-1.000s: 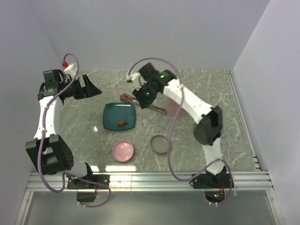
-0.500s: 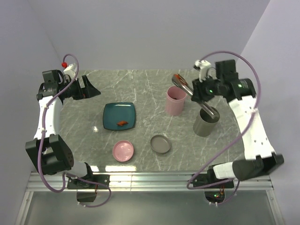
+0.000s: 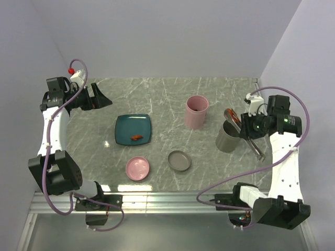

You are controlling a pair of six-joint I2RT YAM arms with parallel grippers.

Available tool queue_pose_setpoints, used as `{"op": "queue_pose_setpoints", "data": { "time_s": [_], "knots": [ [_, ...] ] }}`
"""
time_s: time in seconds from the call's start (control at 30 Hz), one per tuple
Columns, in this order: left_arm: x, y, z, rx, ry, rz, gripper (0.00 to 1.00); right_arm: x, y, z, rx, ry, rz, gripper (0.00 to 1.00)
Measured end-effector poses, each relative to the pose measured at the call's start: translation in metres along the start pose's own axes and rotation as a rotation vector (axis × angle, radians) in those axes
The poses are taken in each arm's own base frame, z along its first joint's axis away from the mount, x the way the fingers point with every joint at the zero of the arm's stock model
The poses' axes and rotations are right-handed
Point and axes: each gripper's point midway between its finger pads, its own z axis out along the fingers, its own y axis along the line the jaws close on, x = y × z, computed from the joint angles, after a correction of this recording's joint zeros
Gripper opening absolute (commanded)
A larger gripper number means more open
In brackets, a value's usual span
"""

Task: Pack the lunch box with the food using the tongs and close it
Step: Place the fake food in the packing box.

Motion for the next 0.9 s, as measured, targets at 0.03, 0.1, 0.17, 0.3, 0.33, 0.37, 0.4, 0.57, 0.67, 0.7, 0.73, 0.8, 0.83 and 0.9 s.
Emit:
{"op": "queue_pose_setpoints", "data": {
  "time_s": [0.03, 0.1, 0.17, 0.3, 0.33, 0.37, 0.4, 0.57, 0.67, 0.7, 0.73, 0.8, 0.83, 0.9],
  "knots": [
    [0.0, -0.001, 0.0, 0.004, 0.0, 0.0, 0.99, 0.005, -0.004, -0.001, 0.01, 0.008, 0.012, 0.27],
    [0.0, -0.001, 0.0, 0.006, 0.0, -0.001, 1.0, 0.01, -0.011, -0.004, 0.029, 0.016, 0.03, 0.27],
    [0.0, -0.002, 0.0, 0.01, 0.0, -0.001, 0.99, 0.012, -0.018, -0.006, 0.046, 0.017, 0.039, 0.29],
    [-0.001, -0.003, 0.0, 0.013, -0.002, 0.0, 0.99, 0.017, -0.02, -0.007, 0.047, 0.032, 0.032, 0.29],
    [-0.001, -0.003, 0.0, 0.015, -0.003, 0.0, 0.99, 0.019, -0.019, -0.006, 0.044, 0.036, 0.029, 0.29],
    [-0.001, -0.003, 0.0, 0.016, -0.004, 0.001, 0.99, 0.021, -0.019, -0.005, 0.04, 0.044, 0.028, 0.29],
    [-0.001, -0.003, 0.0, 0.017, -0.003, 0.0, 0.99, 0.023, -0.018, -0.005, 0.036, 0.051, 0.028, 0.3],
    [-0.001, -0.004, 0.0, 0.023, -0.003, 0.0, 0.99, 0.029, -0.015, -0.003, 0.02, 0.072, 0.029, 0.43],
    [0.0, -0.004, 0.0, 0.023, -0.003, 0.0, 0.99, 0.033, -0.013, -0.001, 0.012, 0.082, 0.032, 0.48],
    [0.0, -0.004, 0.0, 0.023, -0.003, -0.001, 0.99, 0.034, -0.013, -0.001, 0.009, 0.086, 0.034, 0.5],
    [0.0, -0.004, 0.0, 0.023, -0.003, -0.002, 0.99, 0.035, -0.012, -0.001, 0.007, 0.089, 0.035, 0.51],
    [0.0, -0.004, 0.0, 0.023, -0.003, -0.003, 0.99, 0.035, -0.011, -0.001, 0.003, 0.089, 0.035, 0.52],
    [0.0, -0.004, 0.0, 0.023, -0.003, -0.003, 0.99, 0.035, -0.01, -0.002, 0.0, 0.089, 0.036, 0.53],
    [0.0, -0.004, 0.0, 0.023, -0.003, -0.003, 0.99, 0.036, -0.009, -0.003, -0.007, 0.091, 0.037, 0.53]
  ]
}}
